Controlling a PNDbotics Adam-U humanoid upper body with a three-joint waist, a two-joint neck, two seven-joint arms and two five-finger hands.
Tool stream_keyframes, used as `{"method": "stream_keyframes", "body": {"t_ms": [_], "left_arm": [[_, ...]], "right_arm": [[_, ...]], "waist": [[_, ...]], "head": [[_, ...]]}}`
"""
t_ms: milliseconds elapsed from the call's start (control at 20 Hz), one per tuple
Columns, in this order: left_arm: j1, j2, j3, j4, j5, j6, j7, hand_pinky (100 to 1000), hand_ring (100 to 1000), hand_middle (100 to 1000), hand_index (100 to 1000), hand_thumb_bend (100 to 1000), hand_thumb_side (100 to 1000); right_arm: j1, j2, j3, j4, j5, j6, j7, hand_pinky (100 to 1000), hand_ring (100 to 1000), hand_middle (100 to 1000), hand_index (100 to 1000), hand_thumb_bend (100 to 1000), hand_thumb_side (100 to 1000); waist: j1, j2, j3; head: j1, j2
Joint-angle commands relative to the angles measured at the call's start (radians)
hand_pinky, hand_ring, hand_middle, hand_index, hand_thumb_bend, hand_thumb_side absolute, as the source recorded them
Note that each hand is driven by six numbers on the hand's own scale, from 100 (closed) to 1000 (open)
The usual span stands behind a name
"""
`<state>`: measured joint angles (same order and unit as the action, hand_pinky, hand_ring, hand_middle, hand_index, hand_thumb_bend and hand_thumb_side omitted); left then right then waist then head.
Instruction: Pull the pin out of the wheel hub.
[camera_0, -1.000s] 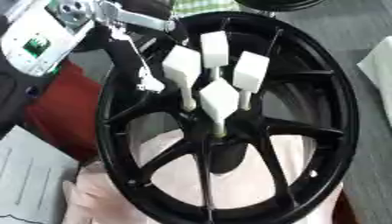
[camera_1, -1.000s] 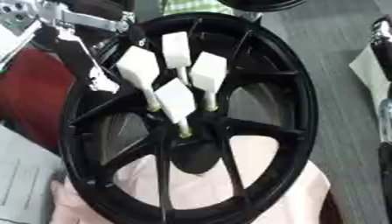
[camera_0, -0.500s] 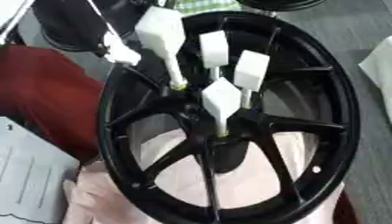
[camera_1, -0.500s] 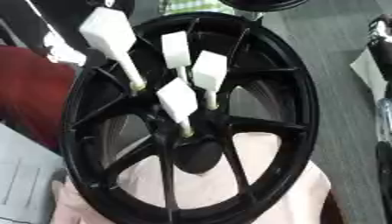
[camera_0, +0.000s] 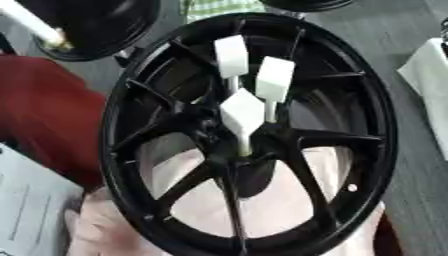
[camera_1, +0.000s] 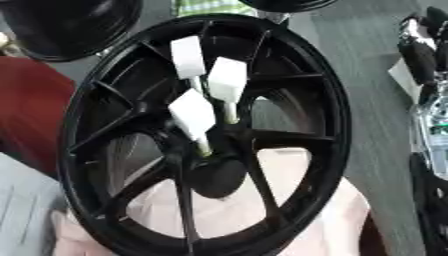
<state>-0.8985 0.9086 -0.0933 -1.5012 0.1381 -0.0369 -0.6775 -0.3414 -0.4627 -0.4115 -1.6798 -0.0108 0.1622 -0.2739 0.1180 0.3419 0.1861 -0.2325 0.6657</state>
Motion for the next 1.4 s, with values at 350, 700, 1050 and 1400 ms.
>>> {"method": "stream_keyframes", "body": {"t_ms": [350,700,1050,1400], "left_arm": [[0.233,0.035,0.157,0.152,-0.124,-0.014,0.164,536,490,286,533,100,250],[0.399,-0.092,0.195,0.163,-0.253,-0.037,0.198,783,796,751,923,100,930],[0.498,-0.173,0.223,0.123,-0.364,-0.119,0.165,747,753,707,876,175,1000],[0.512,-0.190,0.238,0.061,-0.302,-0.029,0.165,675,652,585,783,100,1000]], "right_arm": [[-0.009,-0.019,-0.011,-0.032,0.002,-0.002,-0.016,947,1000,843,906,100,546],[-0.018,-0.011,-0.011,-0.034,-0.004,-0.004,-0.019,947,1000,843,905,100,546],[-0.018,-0.009,-0.013,-0.035,-0.007,-0.005,-0.023,946,1000,841,905,100,545],[-0.022,-0.009,-0.013,-0.036,-0.009,-0.003,-0.023,946,1000,841,905,100,547]], "waist": [[-0.015,-0.014,-0.007],[-0.025,-0.011,-0.014],[-0.032,-0.008,-0.015],[-0.031,-0.008,-0.015]], "head": [[-0.003,-0.023],[-0.007,-0.030],[-0.010,-0.031],[-0.013,-0.034]]}}
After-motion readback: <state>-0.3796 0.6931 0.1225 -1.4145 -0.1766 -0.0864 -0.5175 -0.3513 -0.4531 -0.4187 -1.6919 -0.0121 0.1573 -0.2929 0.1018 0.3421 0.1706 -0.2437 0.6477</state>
